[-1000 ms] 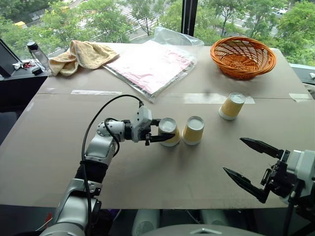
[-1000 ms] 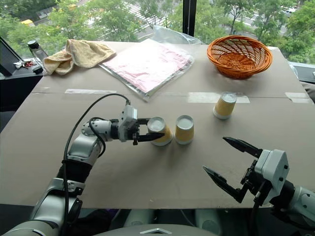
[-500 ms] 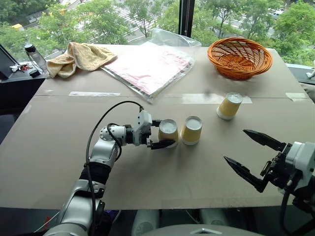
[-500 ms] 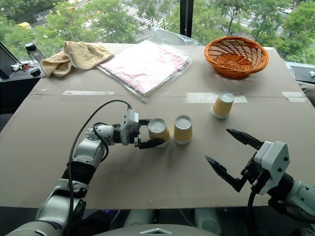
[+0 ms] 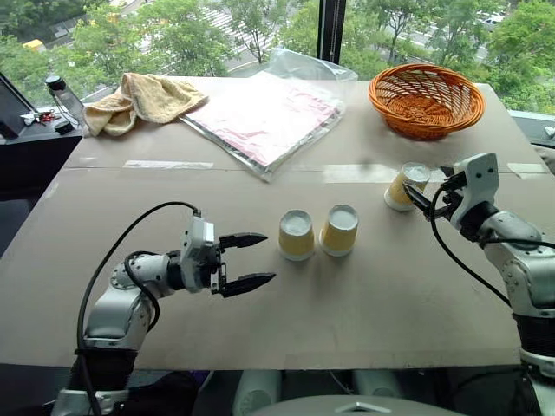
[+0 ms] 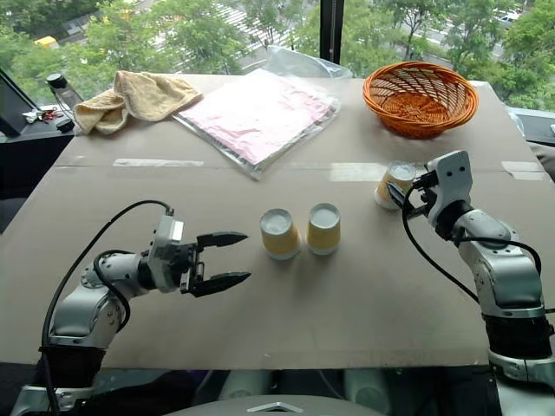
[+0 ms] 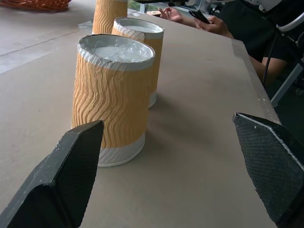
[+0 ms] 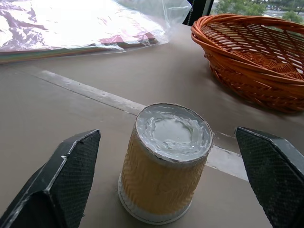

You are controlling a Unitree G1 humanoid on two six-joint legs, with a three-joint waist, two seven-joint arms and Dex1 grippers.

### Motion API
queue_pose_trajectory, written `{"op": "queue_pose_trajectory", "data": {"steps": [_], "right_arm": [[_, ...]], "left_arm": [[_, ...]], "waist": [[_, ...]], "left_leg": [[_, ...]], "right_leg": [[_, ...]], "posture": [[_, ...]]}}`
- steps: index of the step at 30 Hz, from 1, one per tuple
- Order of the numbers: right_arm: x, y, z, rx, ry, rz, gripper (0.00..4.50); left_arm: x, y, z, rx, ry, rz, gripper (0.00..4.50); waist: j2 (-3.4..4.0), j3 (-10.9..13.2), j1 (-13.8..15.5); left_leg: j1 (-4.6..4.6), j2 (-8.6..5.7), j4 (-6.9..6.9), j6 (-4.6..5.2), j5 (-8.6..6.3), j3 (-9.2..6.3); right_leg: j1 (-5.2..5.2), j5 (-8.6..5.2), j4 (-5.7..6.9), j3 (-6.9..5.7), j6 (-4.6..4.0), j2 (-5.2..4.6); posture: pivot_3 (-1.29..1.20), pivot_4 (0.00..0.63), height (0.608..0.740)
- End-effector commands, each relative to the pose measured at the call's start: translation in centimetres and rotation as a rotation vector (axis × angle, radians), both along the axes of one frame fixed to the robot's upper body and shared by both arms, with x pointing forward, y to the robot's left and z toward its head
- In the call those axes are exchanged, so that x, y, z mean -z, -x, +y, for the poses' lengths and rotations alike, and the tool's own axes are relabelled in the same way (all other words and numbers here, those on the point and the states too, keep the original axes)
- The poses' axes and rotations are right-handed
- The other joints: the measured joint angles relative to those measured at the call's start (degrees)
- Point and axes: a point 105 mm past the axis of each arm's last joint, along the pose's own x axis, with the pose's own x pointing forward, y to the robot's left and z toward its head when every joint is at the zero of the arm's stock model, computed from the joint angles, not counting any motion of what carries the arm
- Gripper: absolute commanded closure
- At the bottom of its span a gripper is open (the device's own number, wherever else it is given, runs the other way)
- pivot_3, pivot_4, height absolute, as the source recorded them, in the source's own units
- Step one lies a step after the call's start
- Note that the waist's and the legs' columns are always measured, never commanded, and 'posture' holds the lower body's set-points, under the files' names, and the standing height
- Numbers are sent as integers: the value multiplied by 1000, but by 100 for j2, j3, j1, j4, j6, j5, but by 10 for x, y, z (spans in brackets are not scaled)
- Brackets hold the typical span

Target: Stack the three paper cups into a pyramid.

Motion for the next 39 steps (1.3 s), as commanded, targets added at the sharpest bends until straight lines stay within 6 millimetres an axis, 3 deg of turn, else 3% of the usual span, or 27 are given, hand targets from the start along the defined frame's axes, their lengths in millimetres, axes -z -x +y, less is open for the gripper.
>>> {"op": "queue_pose_trajectory", "data": {"steps": [1,6,8,12,14,18,22,25,30,39], "right_arm": [[-5,-12,-6,30,-16,-18,0],[1,-30,-4,23,-86,29,0],[1,-33,-1,0,-107,29,535],[-1,-34,1,-27,-111,18,2165],[-4,-33,0,-34,-113,7,2598],[-21,-22,5,-109,-103,-63,2644],[-43,2,24,-259,-91,-119,2644],[-56,16,41,-346,2,-153,2644],[-84,48,86,-575,-18,-127,2644],[-79,73,137,-757,16,-25,2644]], "left_arm": [[-22,7,-8,2,20,-47,27],[-32,16,-18,-27,46,-52,27],[-39,17,-19,-47,74,-66,0],[-53,20,-22,-60,115,-92,0],[-56,21,-24,-67,130,-94,0],[-62,18,-20,-127,165,-115,0],[-64,18,-4,-182,210,-206,0],[-67,22,10,-151,274,-195,0],[-59,34,42,-99,289,-78,0],[-38,39,51,-138,261,-23,0]], "waist": [[3,2,2],[8,5,-78],[9,5,-95],[9,5,-105],[9,5,-110],[12,7,-122],[19,12,-135],[20,12,-140],[23,15,-180],[17,16,-138]], "left_leg": [[0,-1,0,0,0,0],[3,0,-1,0,0,6],[5,0,-1,0,0,7],[3,0,-2,0,0,6],[3,0,-2,0,0,8],[3,0,-2,0,0,6],[2,0,-4,0,0,8],[3,0,-4,0,0,7],[4,4,-4,1,-1,8],[-5,4,-5,1,-1,5]], "right_leg": [[0,0,0,0,0,0],[0,1,0,6,1,0],[-1,1,1,9,1,2],[-1,1,2,8,1,2],[-1,1,1,9,1,2],[-1,1,1,8,1,2],[-2,1,-1,9,1,2],[-2,1,-1,8,1,2],[-6,-5,-1,9,-7,4],[-9,-13,-8,5,-22,1]], "posture": [[0,150,740],[0,150,740],[0,150,740],[0,150,740],[0,150,740],[0,150,740],[0,150,740],[0,150,740],[0,150,740],[0,150,740]]}}
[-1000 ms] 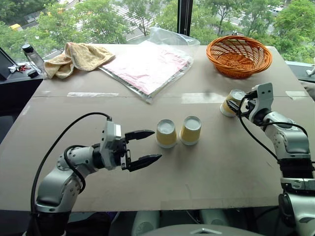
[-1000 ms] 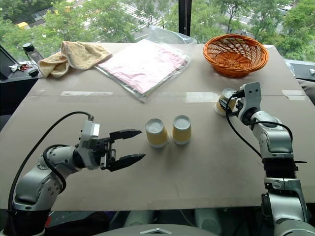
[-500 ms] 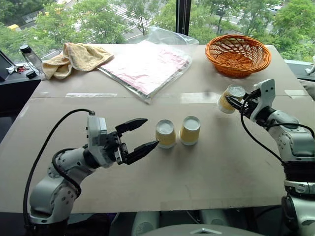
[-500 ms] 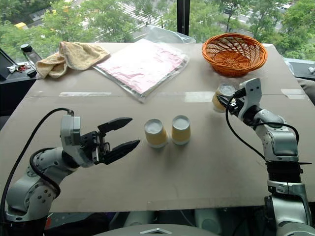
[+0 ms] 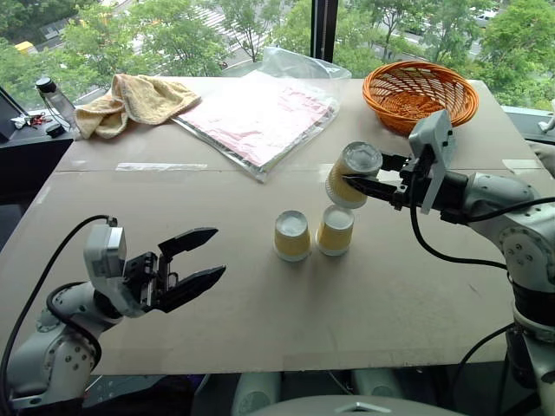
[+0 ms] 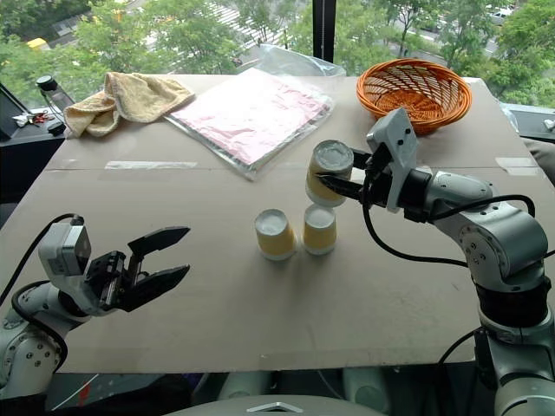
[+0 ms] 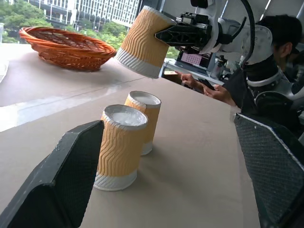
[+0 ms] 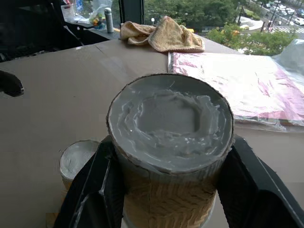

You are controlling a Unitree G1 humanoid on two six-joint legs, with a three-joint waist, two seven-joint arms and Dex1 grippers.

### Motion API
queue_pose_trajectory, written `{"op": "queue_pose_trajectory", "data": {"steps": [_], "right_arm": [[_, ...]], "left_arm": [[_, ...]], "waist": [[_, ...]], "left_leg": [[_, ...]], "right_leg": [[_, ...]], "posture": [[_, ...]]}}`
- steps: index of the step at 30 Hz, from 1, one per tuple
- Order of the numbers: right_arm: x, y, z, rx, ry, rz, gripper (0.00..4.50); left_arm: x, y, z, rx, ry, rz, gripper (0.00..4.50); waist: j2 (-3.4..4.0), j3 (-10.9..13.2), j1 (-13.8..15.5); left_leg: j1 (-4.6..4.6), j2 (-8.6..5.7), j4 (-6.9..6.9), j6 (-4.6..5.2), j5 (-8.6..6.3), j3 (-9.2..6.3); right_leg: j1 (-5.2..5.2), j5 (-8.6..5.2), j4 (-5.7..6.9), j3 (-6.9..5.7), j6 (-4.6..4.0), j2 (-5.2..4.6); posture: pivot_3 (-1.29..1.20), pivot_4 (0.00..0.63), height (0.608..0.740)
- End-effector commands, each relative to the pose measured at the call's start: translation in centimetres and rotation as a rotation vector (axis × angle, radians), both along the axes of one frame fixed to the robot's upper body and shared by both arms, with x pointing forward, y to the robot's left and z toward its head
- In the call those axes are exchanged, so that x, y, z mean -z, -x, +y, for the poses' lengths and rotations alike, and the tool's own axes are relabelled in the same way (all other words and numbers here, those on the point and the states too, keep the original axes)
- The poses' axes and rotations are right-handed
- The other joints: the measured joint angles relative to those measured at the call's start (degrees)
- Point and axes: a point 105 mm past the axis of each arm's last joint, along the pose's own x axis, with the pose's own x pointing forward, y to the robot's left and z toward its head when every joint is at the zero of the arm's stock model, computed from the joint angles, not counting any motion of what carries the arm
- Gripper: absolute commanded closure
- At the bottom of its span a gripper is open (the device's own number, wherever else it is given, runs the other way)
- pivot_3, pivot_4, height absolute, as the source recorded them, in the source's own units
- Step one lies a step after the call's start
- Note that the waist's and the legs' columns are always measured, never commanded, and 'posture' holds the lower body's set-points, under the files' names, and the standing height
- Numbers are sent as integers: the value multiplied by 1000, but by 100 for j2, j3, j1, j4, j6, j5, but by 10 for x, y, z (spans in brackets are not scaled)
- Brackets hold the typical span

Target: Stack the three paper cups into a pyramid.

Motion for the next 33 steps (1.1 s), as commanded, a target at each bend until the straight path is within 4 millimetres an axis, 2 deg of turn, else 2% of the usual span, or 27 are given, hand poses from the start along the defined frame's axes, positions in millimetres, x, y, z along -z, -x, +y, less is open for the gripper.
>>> {"op": "queue_pose_trajectory", "data": {"steps": [1,5,9,14,16,20,25,27,33], "right_arm": [[-6,8,14,-40,9,-19,2644],[0,14,22,-71,33,0,2644],[-4,20,31,-98,42,-6,2644],[1,20,40,-97,49,13,2644],[8,19,43,-92,61,31,1649],[21,20,41,-80,90,44,59],[1,25,33,-78,37,-106,59],[-7,34,21,-83,13,-170,59],[14,57,-16,-65,68,-166,59]], "left_arm": [[-2,3,2,-6,-15,-29,0],[0,4,5,-27,-17,-19,0],[3,5,5,-33,-15,-10,0],[5,5,3,-36,-11,-8,0],[5,5,2,-36,-11,-8,0],[5,4,2,-36,-12,-7,0],[8,-1,1,-66,-28,-6,0],[12,-5,0,-104,-51,6,0],[34,-19,7,-250,-173,46,0]], "waist": [[0,0,-2],[0,0,-8],[2,1,-16],[-1,-1,-25],[-1,-1,-24],[-2,-1,-15],[-2,-1,-21],[-2,-2,-5],[-7,-4,109]], "left_leg": [[0,0,0,0,0,0],[-1,0,-1,0,0,1],[-14,0,-1,0,0,2],[-19,0,-2,0,0,2],[-24,0,-2,0,0,2],[-30,0,-2,0,0,1],[-53,0,1,0,0,-2],[-57,0,2,0,0,-4],[-69,-2,5,0,0,-12]], "right_leg": [[0,0,0,0,0,0],[-7,0,1,1,0,0],[-20,0,3,2,0,0],[-25,0,4,2,0,0],[-31,1,4,2,0,0],[-35,0,3,1,0,0],[-57,12,3,-2,21,1],[-58,13,1,-4,22,1],[-59,13,-6,-13,23,-1]], "posture": [[0,150,740],[0,150,740],[0,150,740],[0,150,740],[0,150,740],[0,150,740],[0,150,740],[0,150,740],[0,150,740]]}}
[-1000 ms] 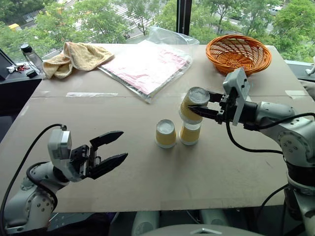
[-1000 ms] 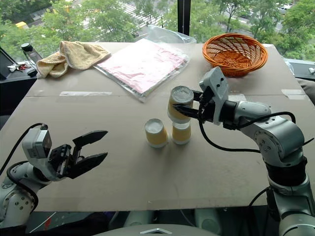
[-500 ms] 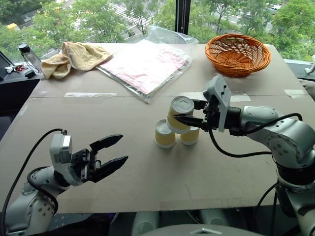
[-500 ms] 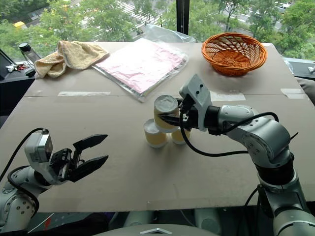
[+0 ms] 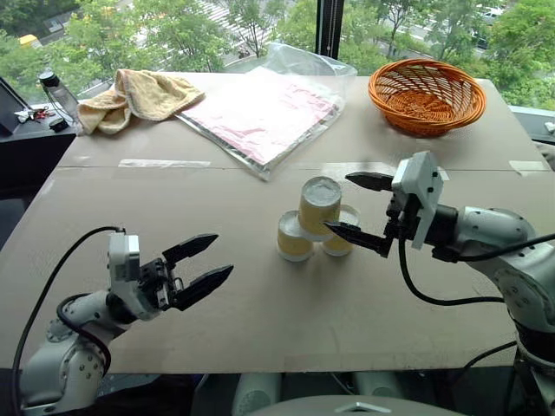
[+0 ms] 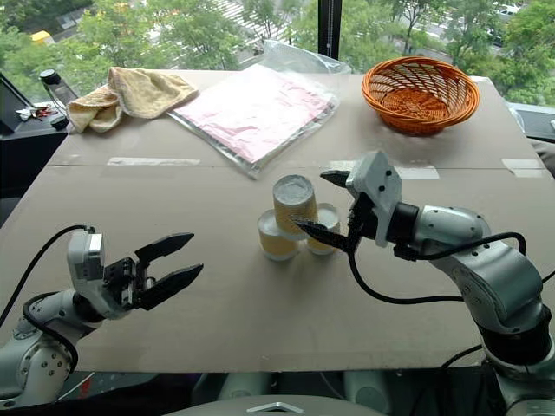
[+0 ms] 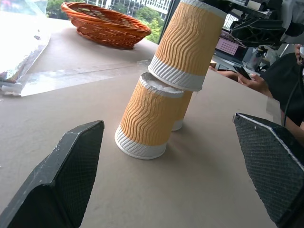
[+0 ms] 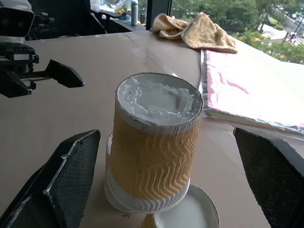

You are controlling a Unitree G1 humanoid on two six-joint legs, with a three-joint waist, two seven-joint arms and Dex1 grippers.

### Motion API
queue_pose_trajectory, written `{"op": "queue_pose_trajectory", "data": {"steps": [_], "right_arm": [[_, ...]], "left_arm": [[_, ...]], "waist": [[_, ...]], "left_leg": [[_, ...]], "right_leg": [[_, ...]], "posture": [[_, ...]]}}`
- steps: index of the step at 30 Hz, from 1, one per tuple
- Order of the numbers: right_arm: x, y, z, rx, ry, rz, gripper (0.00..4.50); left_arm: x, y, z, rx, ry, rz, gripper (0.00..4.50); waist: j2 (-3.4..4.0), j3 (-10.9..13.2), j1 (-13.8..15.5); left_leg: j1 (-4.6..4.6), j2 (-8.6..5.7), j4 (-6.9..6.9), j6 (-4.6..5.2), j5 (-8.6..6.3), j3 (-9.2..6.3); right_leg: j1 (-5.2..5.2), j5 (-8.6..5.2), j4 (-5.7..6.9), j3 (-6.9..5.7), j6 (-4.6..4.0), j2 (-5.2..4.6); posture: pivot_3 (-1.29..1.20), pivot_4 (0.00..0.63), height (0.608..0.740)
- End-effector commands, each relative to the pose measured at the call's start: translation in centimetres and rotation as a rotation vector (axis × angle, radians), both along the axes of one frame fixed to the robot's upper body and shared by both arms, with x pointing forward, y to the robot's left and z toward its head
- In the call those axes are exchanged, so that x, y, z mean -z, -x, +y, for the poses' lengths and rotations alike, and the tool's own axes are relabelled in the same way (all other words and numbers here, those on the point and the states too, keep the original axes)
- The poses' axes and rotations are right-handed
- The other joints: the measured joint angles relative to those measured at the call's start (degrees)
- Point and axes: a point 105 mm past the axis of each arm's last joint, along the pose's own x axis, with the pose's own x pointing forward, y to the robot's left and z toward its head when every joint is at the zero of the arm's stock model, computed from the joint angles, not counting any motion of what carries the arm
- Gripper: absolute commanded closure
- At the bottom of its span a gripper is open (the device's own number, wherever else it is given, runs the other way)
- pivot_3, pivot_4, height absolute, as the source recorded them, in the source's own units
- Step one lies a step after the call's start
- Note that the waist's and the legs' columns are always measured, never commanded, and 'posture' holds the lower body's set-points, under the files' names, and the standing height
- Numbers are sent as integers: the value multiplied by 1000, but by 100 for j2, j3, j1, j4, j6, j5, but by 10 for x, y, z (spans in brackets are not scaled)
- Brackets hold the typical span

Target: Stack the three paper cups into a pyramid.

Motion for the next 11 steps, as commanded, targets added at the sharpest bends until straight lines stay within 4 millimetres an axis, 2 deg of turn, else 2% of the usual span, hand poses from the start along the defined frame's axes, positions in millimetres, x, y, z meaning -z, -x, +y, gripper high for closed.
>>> {"op": "queue_pose_trajectory", "data": {"steps": [1,6,8,11], "right_arm": [[-6,16,-20,0,-12,-57,59],[29,43,-64,91,7,64,59],[53,60,-88,161,30,138,59],[73,76,-110,231,52,202,59]], "left_arm": [[6,-5,9,-76,-77,-7,0],[22,-1,30,-138,-136,42,0],[29,3,42,-166,-160,75,0],[38,9,49,-166,-188,117,0]], "waist": [[1,-1,6],[-9,-8,20],[-14,-13,22],[-19,-21,23]], "left_leg": [[2,0,1,0,0,-1],[2,0,2,0,0,3],[5,1,2,0,0,4],[10,3,2,0,0,6]], "right_leg": [[0,0,2,0,0,1],[2,-1,0,1,-1,1],[2,-3,3,2,-4,1],[6,-14,3,2,-21,1]], "posture": [[0,150,740],[0,150,740],[0,150,740],[0,150,740]]}}
